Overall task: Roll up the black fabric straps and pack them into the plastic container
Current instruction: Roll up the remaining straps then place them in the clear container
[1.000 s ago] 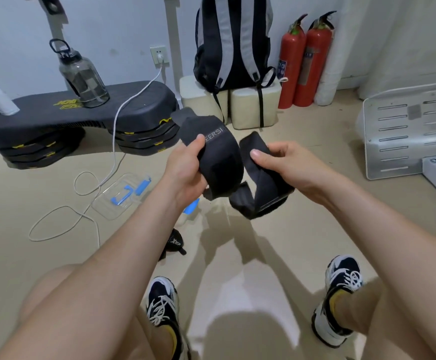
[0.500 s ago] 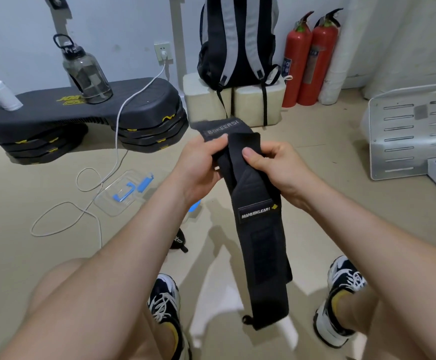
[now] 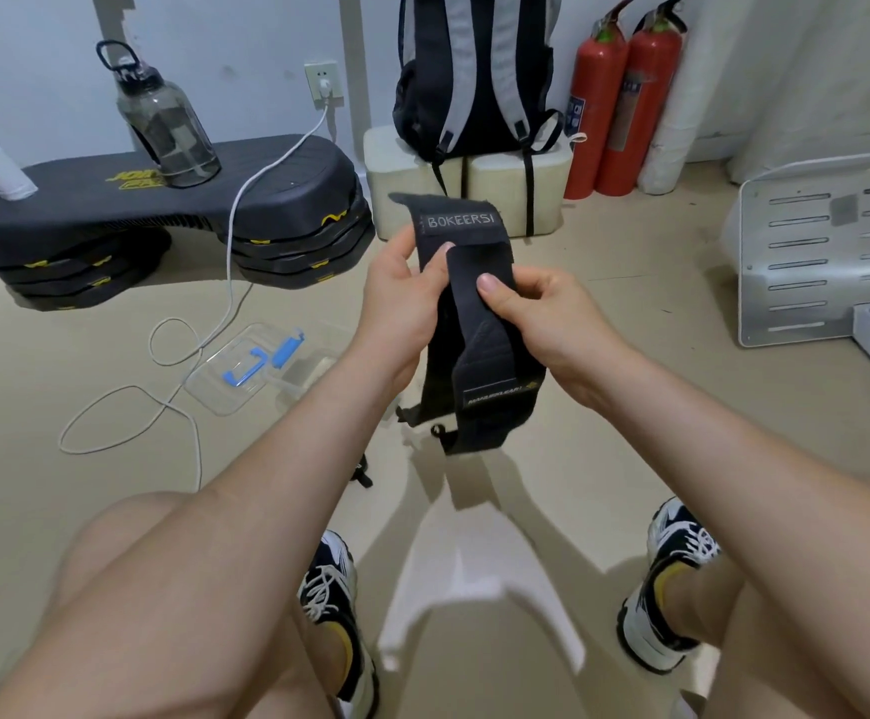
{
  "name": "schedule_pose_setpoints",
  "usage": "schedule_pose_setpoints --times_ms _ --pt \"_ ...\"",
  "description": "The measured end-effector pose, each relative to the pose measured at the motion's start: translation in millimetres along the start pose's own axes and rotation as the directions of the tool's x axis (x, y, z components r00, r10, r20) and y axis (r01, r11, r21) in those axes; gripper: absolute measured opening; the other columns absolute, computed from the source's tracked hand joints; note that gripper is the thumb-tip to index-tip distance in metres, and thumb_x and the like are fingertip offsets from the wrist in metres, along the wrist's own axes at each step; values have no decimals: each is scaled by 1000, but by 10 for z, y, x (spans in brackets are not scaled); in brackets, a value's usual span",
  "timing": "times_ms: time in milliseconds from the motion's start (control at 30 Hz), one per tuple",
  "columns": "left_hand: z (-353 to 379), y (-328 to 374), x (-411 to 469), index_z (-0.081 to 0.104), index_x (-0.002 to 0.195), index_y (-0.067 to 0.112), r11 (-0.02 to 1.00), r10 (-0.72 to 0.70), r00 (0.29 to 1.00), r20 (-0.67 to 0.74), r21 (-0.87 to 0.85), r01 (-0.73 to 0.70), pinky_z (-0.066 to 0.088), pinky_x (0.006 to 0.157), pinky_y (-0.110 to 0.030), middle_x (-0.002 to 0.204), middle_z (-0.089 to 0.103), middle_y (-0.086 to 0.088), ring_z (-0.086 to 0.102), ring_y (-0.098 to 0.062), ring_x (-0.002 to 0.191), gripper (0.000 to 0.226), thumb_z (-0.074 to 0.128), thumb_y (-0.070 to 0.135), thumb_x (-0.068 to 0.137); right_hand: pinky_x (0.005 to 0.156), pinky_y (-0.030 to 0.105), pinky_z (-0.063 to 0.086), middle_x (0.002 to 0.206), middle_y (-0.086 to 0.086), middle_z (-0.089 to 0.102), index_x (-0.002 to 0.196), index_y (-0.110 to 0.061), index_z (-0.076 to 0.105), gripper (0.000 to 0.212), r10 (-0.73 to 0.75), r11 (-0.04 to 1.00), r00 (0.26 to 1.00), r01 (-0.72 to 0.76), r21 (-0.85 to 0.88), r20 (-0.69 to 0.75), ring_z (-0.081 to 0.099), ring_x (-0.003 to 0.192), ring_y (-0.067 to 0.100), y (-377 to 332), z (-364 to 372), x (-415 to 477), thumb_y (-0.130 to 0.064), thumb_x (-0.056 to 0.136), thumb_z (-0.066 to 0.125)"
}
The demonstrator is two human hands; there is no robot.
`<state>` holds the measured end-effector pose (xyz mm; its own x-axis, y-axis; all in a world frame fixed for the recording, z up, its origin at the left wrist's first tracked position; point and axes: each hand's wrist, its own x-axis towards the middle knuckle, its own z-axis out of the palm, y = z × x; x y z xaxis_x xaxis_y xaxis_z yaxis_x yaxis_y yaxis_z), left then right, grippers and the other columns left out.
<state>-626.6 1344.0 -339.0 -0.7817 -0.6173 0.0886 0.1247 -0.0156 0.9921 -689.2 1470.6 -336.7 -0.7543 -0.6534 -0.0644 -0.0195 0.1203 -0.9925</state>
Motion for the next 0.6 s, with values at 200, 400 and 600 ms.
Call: schedule_pose_setpoints --times_ms 200,400,600 --pt "35 23 -11 59 122 5 990 -31 999 16 -141 33 57 85 -38 109 72 -9 71 -24 98 25 41 10 106 74 33 56 95 20 74 98 2 72 33 33 999 997 -31 37 -63 72 84 29 18 2 60 -29 98 61" --pt "-8 100 69 57 125 7 903 -152 986 -68 -414 111 51 99 -52 129 64 -17 62 -33 119 27 38 11 107 73 34 47 82 14 60 93 9 66 32 8 1000 998 -8 -2 61 60 77 22 55 39 47 -22 98 60" --pt "-98 127 96 57 124 9 875 -193 979 -69 -463 140 54 95 -52 130 64 -15 63 -31 118 26 37 14 107 68 27 53 79 7 68 87 -7 70 18 3 997 988 -15 76 151 66 73 17 15 -2 47 -15 99 59"
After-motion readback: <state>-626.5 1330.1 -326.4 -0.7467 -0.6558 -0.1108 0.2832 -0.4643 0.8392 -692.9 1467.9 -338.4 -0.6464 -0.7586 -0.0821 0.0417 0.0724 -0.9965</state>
